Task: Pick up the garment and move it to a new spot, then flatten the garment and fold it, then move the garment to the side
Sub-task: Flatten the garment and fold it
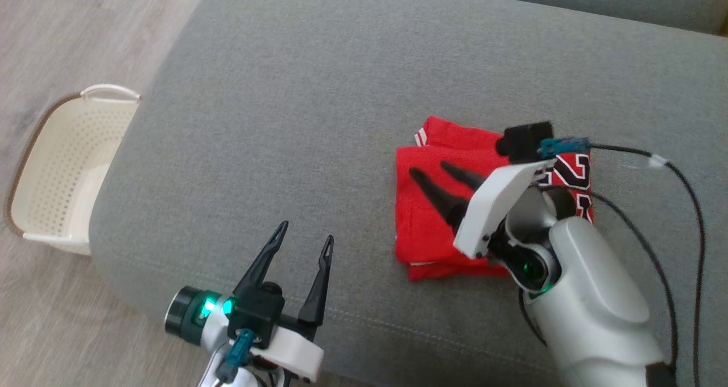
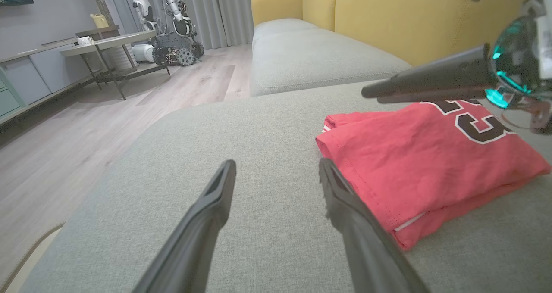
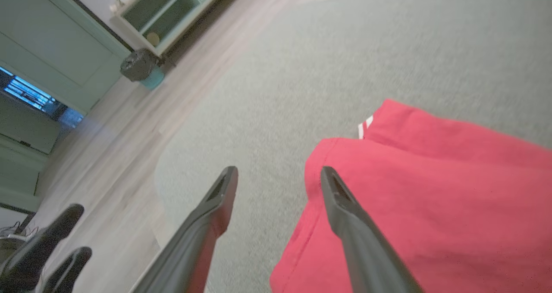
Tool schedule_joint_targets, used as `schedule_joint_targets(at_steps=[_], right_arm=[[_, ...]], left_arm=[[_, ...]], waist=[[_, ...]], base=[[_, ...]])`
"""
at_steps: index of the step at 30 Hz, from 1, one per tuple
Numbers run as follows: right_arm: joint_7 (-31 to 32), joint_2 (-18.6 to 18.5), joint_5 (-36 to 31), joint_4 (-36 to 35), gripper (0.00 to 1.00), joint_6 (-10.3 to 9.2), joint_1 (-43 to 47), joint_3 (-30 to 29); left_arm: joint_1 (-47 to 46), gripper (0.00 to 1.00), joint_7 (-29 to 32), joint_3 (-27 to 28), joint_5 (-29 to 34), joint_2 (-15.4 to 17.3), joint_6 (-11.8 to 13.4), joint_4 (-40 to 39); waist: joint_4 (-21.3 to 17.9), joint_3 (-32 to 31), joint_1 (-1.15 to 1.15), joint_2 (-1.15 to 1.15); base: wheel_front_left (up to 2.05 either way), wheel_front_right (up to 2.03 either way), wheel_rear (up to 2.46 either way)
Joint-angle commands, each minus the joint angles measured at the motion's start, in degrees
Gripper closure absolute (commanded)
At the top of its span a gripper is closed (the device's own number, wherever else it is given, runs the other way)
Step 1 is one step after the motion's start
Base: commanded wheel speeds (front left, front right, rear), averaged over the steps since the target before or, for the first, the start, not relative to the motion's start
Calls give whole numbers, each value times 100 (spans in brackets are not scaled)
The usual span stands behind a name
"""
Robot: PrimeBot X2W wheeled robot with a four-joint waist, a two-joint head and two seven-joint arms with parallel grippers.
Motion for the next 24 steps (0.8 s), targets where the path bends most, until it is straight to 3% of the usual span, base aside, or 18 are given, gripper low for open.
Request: schedule_joint_targets(at_steps=[1, 7, 12, 13, 14, 18, 24], right_arm=[[-250, 134, 57, -263, 0, 36, -269, 21], [-992, 57, -344, -649, 0, 36, -251, -380], [-1760, -391, -620, -1107, 0, 36, 111, -548], [-2250, -604, -685, -1229, 0, 36, 276, -491], [-2250, -604, -685, -1229, 0, 36, 276, -491], [-3231, -852, -932, -1039, 0, 36, 622, -439], [-4275, -769, -1252, -595, 0, 36, 1107, -500]], left_arm=[[-165, 0, -51, 220, 17, -17, 28, -150], [-100, 0, -51, 353, -11, -13, 118, -227], [76, 0, -51, 703, -270, -100, 224, -471], [155, 0, -51, 838, -329, -119, 243, -556], [155, 0, -51, 838, -329, -119, 243, -556], [332, 0, -51, 1137, -403, -185, 305, -821], [661, 0, -51, 1476, -409, -254, 198, -1007]], waist=[[-58, -27, 0, 0], [-297, -132, 0, 0], [-598, -299, 0, 0], [-719, -364, 0, 0], [-719, -364, 0, 0], [-957, -520, 0, 0], [-1213, -809, 0, 0]], base=[[0, 0, 0], [0, 0, 0], [0, 0, 0], [0, 0, 0], [0, 0, 0], [0, 0, 0], [0, 0, 0]])
